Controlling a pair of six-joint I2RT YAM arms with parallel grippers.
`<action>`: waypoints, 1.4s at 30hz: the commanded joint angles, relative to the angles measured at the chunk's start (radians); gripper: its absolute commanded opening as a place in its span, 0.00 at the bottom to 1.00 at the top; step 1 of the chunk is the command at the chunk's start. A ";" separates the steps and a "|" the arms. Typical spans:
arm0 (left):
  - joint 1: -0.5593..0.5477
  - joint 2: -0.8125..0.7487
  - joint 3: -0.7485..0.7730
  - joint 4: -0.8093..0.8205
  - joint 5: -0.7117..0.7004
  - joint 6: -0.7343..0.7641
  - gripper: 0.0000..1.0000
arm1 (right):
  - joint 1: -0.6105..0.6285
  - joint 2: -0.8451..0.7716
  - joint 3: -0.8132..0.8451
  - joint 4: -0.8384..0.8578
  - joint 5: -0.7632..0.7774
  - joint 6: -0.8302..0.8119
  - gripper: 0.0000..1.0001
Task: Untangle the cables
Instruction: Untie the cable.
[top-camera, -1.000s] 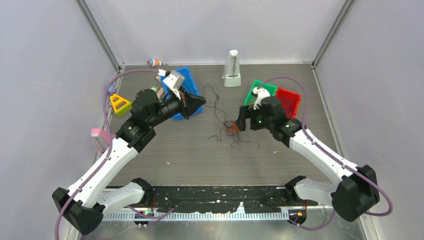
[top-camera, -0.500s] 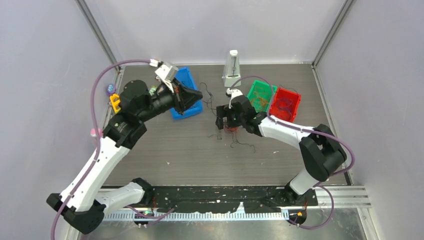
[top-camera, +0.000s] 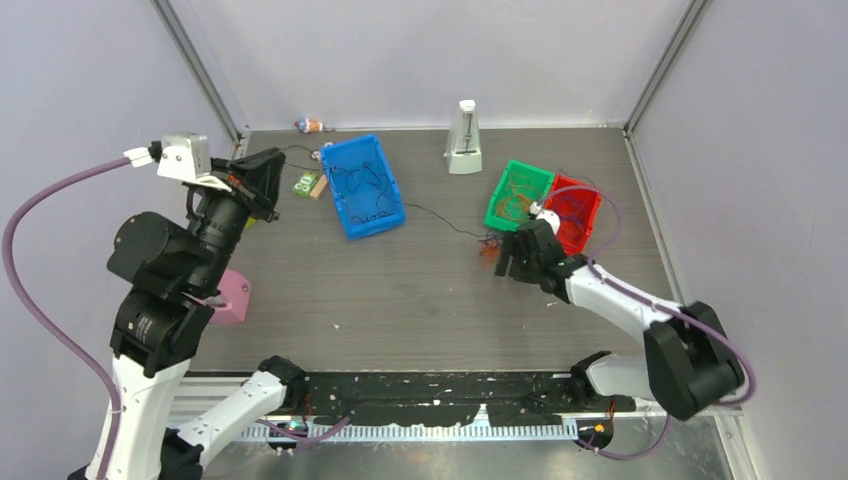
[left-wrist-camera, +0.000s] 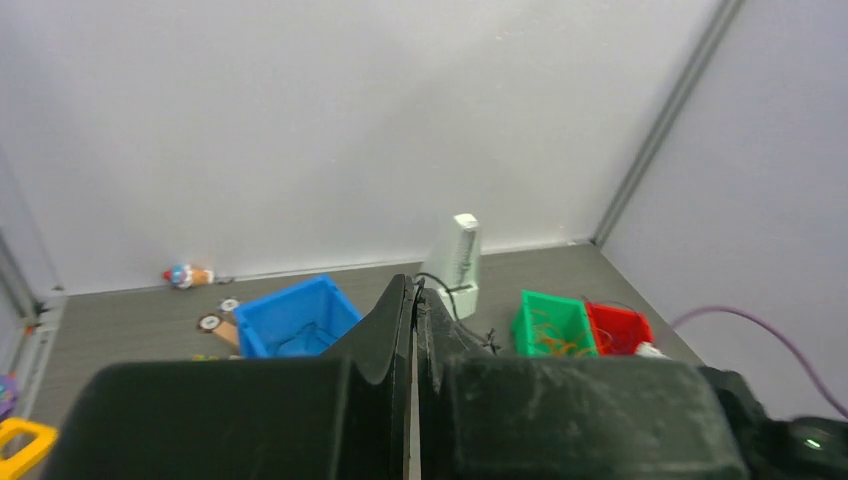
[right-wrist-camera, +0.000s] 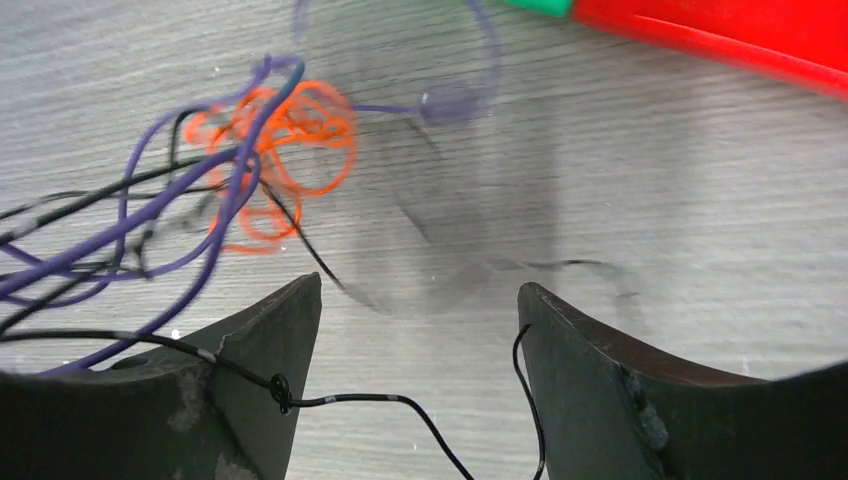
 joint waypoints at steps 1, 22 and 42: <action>0.010 0.021 0.023 -0.021 -0.135 0.031 0.00 | -0.026 -0.159 -0.023 -0.049 0.075 0.066 0.76; 0.009 0.062 -0.118 -0.006 0.321 -0.009 0.00 | -0.033 -0.389 0.070 -0.077 -0.164 -0.218 0.95; 0.010 -0.012 -0.177 -0.111 0.205 0.089 0.00 | 0.189 0.043 0.307 0.084 -0.173 -0.297 0.94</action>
